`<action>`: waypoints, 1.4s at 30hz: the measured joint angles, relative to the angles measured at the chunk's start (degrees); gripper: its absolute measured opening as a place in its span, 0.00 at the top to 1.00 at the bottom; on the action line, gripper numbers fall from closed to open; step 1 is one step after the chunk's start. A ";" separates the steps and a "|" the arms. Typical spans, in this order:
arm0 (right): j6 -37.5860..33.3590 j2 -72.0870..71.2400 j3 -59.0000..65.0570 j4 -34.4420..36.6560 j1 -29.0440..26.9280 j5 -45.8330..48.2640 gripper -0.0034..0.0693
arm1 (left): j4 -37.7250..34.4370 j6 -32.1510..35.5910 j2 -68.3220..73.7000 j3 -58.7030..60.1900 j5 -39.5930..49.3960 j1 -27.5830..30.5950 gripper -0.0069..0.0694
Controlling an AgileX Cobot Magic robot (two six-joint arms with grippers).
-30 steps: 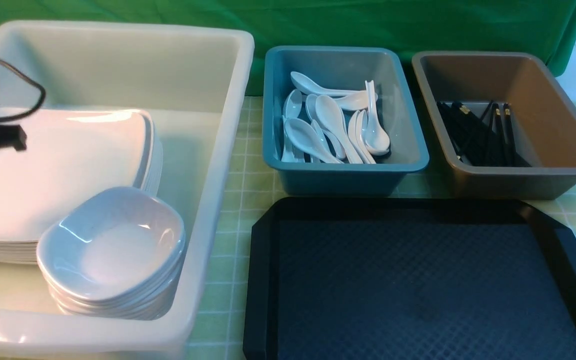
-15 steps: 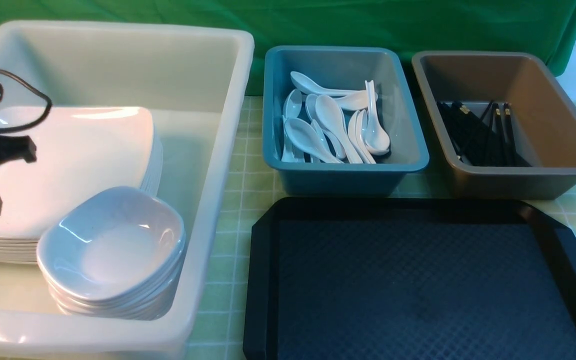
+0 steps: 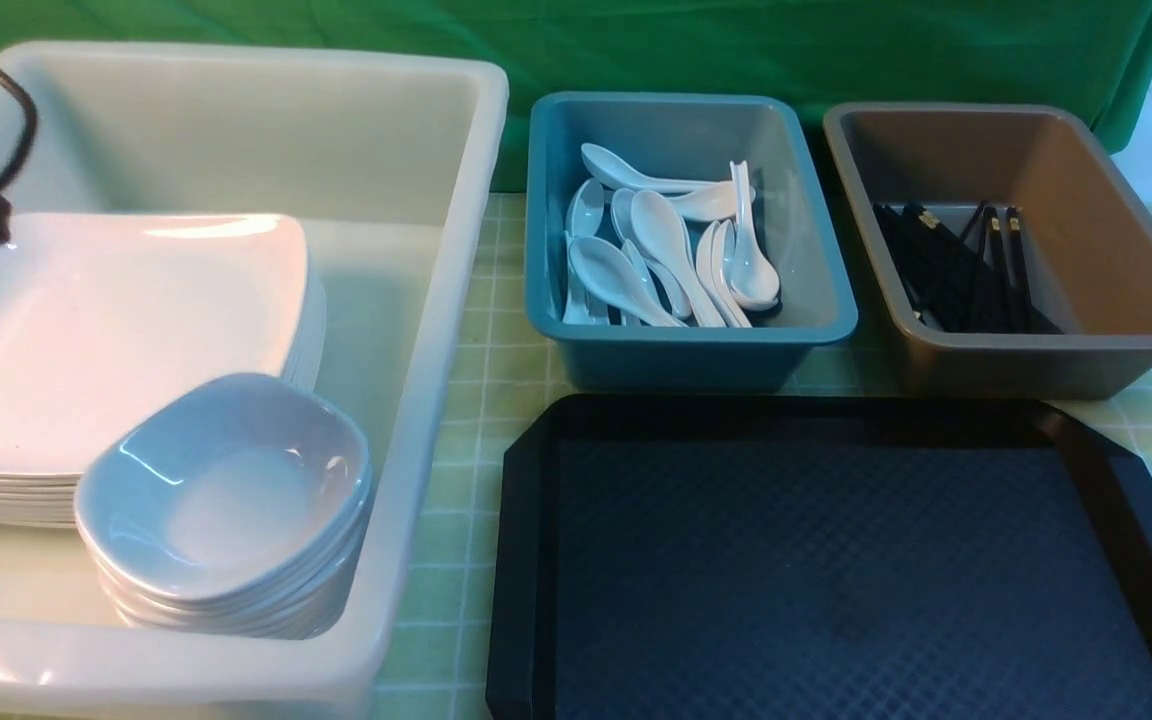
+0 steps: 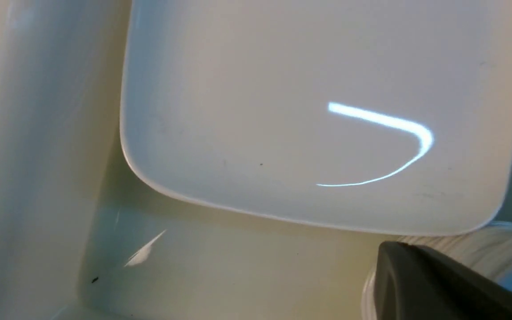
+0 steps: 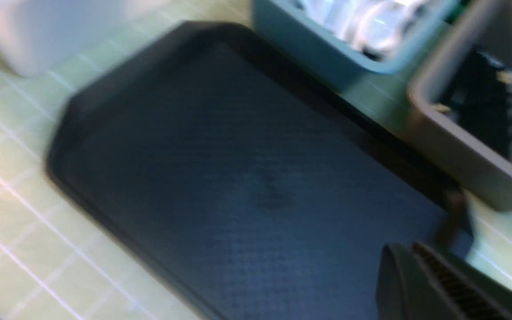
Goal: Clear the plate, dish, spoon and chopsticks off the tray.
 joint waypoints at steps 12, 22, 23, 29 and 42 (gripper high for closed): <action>3.32 -20.74 9.49 -1.08 0.00 -10.43 0.95 | -11.82 6.12 -5.21 0.06 0.13 0.00 0.93; 4.37 -25.96 34.83 -0.30 0.00 -47.97 0.95 | -15.14 8.56 -5.21 0.11 -0.93 0.00 0.93; 4.37 -25.96 36.09 -0.30 0.00 -50.68 0.95 | -15.63 8.57 -5.21 0.11 -0.93 0.00 0.93; 5.42 -25.96 39.17 -0.23 0.00 -56.62 0.93 | -16.49 8.76 -5.21 0.11 -0.93 0.00 0.93; 5.46 -25.96 40.21 -0.28 0.00 -55.61 0.87 | -16.73 8.89 -5.21 0.11 0.78 0.00 0.93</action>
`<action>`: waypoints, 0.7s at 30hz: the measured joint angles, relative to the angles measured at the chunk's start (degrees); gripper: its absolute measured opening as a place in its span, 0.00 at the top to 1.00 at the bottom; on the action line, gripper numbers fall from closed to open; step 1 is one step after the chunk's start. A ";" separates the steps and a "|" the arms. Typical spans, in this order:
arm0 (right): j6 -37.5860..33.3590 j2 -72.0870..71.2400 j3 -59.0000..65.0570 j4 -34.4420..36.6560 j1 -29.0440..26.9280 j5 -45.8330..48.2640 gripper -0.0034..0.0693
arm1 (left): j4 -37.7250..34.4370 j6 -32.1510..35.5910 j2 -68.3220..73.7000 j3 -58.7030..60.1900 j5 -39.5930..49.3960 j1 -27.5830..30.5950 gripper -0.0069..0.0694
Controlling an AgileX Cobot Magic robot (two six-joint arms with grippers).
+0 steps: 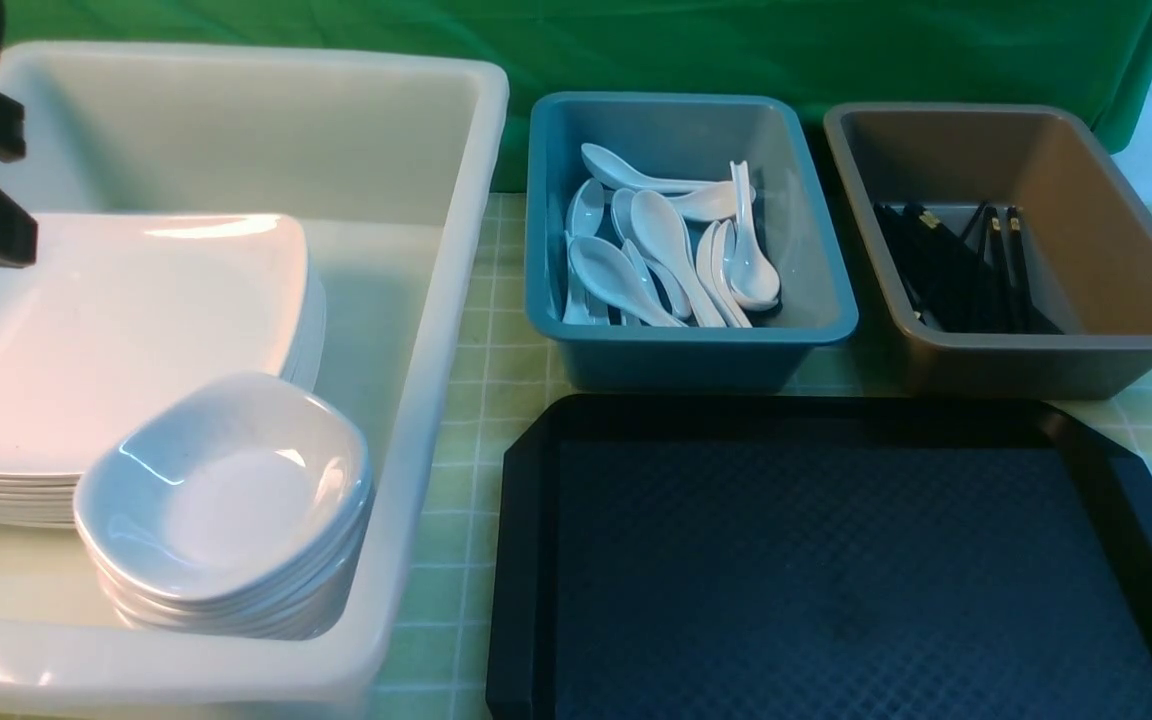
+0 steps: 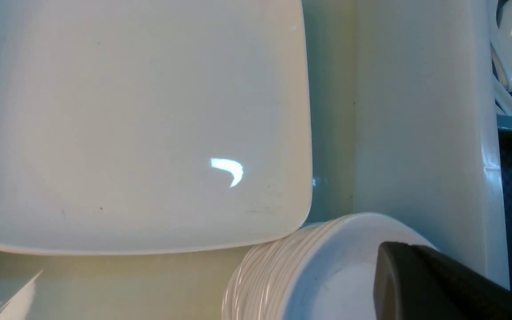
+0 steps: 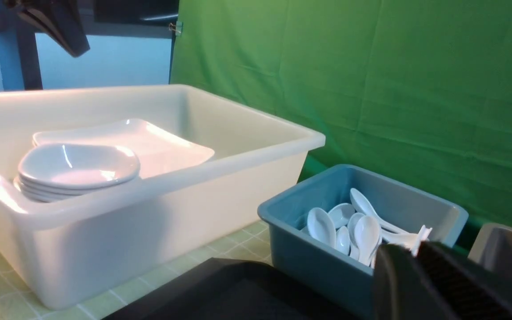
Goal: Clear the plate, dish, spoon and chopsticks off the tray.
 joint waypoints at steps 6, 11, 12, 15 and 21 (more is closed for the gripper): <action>0.00 0.00 0.00 0.00 0.00 0.00 0.84 | -0.01 -0.48 0.00 0.00 4.15 0.00 0.93; 0.00 -0.62 0.00 0.00 -0.08 0.35 0.83 | -0.01 -0.87 0.00 0.00 6.17 0.00 0.93; 0.00 -0.62 0.08 0.00 -0.25 0.35 0.83 | -0.01 -0.87 0.00 0.00 6.22 0.00 0.93; 0.00 -0.62 0.70 0.00 -2.39 0.36 0.82 | -0.07 -0.87 0.00 0.00 6.16 0.00 0.93; 0.00 -2.91 6.13 0.00 -11.49 0.64 0.81 | -0.12 -0.92 0.00 0.00 5.92 0.00 0.93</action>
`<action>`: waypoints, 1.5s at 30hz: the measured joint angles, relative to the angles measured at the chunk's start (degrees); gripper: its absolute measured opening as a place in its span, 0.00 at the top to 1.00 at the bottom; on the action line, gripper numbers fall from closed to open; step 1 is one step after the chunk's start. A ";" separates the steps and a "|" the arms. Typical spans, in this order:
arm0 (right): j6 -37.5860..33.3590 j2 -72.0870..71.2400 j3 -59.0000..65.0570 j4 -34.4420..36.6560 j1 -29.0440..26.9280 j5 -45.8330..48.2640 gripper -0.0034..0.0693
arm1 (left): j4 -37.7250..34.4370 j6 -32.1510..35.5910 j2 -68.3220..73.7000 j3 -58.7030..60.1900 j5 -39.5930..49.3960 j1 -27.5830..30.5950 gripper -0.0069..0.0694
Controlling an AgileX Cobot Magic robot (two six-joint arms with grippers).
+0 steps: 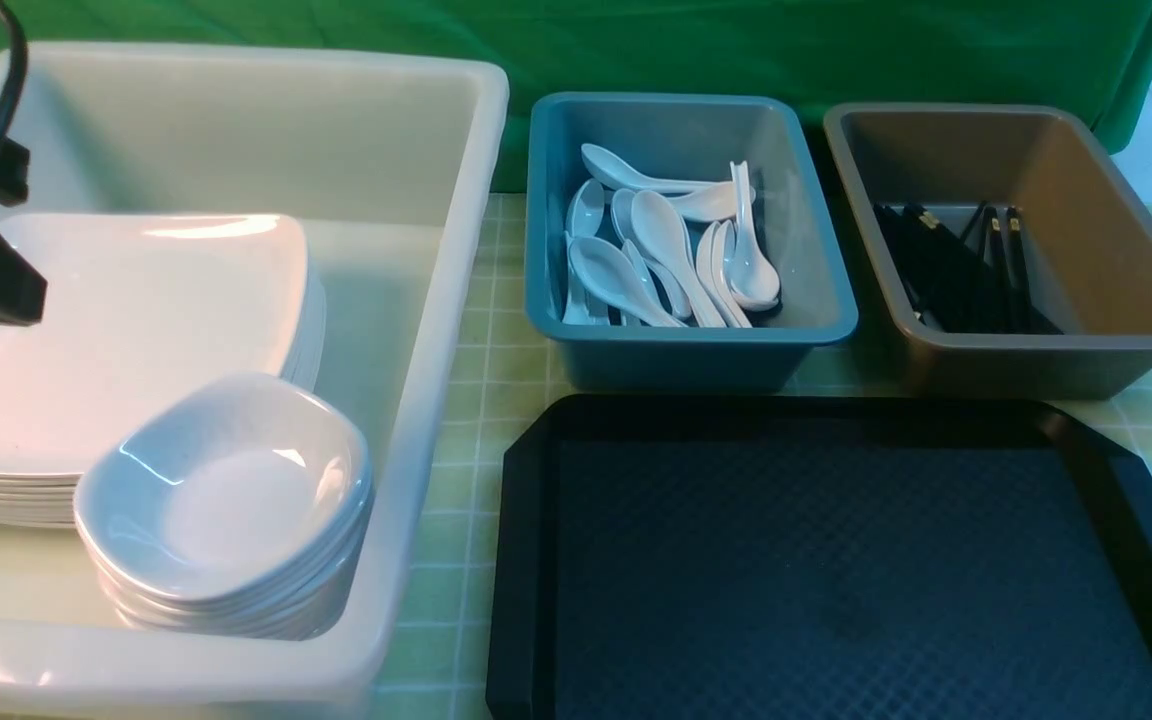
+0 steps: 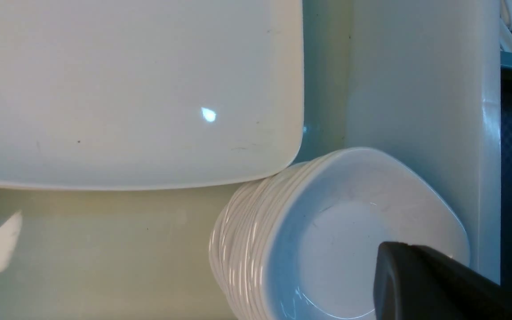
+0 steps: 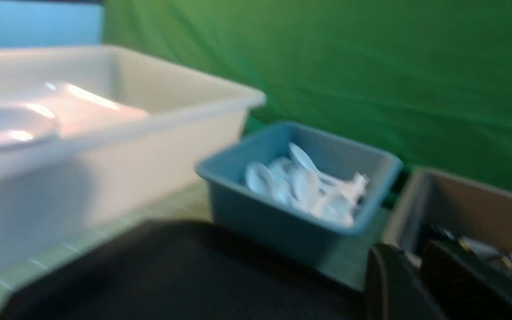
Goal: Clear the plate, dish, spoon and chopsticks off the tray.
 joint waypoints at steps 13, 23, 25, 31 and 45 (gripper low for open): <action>0.00 -4.48 11.76 1.81 -16.24 2.20 0.77 | 0.06 0.47 0.00 0.00 -0.05 0.00 0.93; 0.00 -4.55 11.76 5.77 -16.95 2.16 0.74 | 0.39 1.99 -0.13 0.00 0.72 0.00 0.93; 0.00 -4.55 11.76 5.78 -16.95 2.16 0.73 | 0.66 1.96 -0.91 0.29 0.78 0.00 0.93; 0.00 -4.55 11.76 5.78 -16.95 2.13 0.72 | 1.99 2.96 -7.05 4.45 0.72 0.00 0.93; 0.00 -4.55 11.76 5.78 -16.95 2.13 0.67 | -10.65 9.42 -40.04 33.60 -17.14 0.00 0.93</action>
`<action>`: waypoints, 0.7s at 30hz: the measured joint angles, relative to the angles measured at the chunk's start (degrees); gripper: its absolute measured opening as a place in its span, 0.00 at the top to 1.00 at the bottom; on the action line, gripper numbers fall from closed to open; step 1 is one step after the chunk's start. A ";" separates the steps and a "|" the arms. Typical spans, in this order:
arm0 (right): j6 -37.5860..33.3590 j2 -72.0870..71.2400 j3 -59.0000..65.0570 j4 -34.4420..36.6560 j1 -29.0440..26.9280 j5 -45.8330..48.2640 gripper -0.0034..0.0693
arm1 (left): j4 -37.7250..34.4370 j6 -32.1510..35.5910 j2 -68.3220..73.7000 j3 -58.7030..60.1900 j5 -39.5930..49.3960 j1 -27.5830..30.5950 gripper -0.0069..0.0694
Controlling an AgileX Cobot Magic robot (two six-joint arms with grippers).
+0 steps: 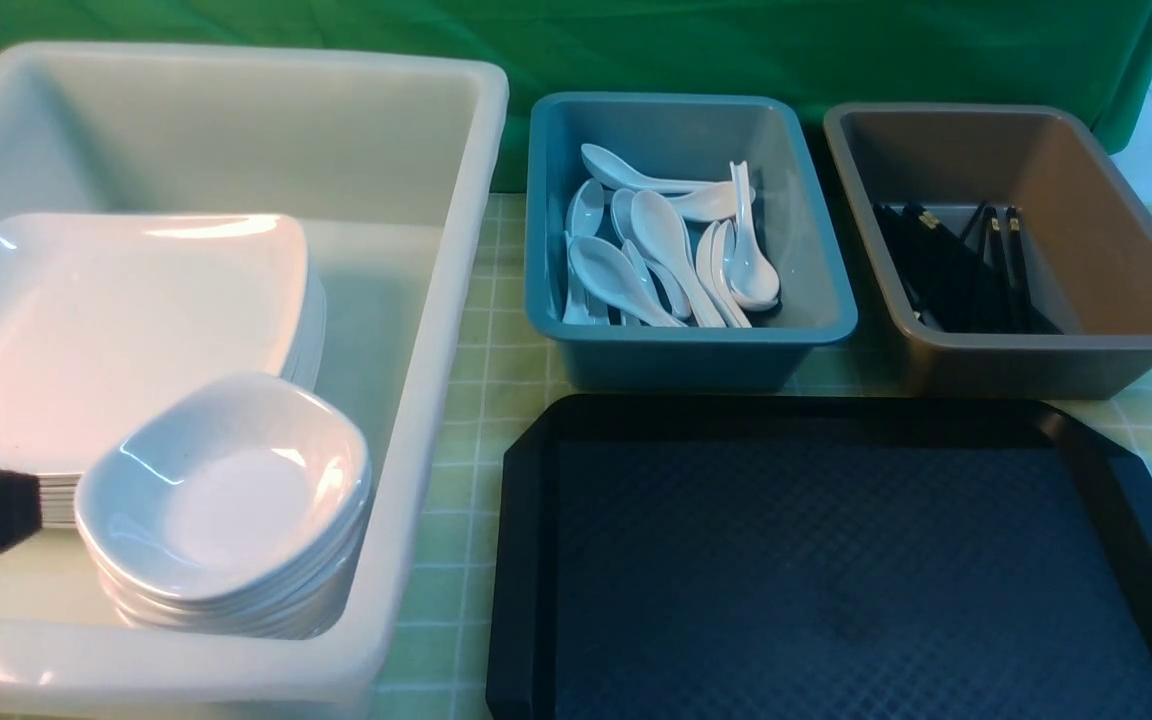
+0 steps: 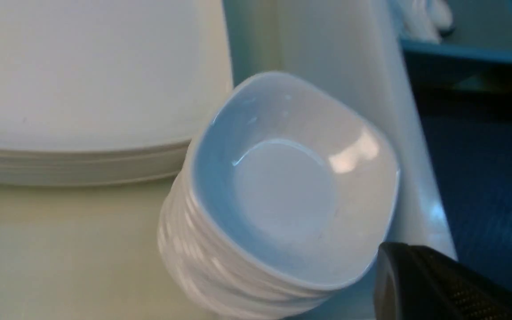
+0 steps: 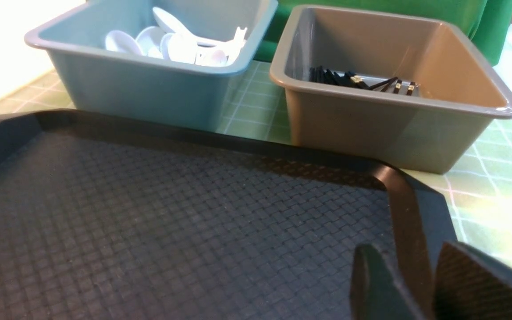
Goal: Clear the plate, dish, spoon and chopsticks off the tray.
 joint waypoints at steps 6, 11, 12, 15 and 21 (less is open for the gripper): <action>0.00 0.00 0.00 0.00 0.00 0.00 0.65 | -3.81 0.36 -10.85 4.77 -6.65 0.00 0.93; 0.00 0.00 0.00 0.00 0.00 0.00 0.65 | -3.72 2.11 -13.84 4.91 -7.61 0.00 0.93; 0.00 0.00 0.00 0.00 0.00 0.00 0.64 | -3.16 2.26 -13.88 4.91 -8.01 0.00 0.93; 0.00 0.00 0.00 0.00 0.00 0.00 0.63 | 0.23 2.75 -13.95 4.95 -9.71 0.00 0.93; 0.00 0.00 0.00 0.00 0.00 0.00 0.63 | 9.37 3.31 -14.02 5.24 -11.79 0.00 0.93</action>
